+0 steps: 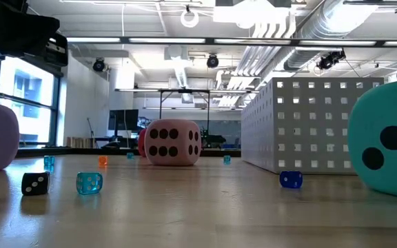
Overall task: Pick & Place Dice
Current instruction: Put the light blue die into the white bin
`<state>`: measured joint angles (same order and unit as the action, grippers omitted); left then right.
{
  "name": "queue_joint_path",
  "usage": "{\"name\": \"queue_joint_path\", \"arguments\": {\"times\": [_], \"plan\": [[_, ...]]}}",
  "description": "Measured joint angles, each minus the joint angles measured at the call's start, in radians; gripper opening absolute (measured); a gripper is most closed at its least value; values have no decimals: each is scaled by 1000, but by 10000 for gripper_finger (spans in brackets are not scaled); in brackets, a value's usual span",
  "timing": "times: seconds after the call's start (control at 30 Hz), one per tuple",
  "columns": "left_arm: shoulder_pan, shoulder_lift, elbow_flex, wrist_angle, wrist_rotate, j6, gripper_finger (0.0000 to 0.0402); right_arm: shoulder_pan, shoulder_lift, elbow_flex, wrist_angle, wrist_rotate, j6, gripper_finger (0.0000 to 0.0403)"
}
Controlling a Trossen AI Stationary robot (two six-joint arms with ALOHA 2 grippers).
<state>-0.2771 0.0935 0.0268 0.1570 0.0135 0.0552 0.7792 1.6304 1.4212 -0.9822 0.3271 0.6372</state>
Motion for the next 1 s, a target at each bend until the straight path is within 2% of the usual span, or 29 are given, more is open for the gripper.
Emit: {"name": "queue_joint_path", "arguments": {"times": [0.47, 1.0], "plan": [[0, 0, 0, 0, 0, -3, 0, -23, 98, -5, -23, -15, 44, 393], [0, 0, 0, -2, -20, 23, 0, -36, 98, -146, 49, -21, 69, 393]]}}
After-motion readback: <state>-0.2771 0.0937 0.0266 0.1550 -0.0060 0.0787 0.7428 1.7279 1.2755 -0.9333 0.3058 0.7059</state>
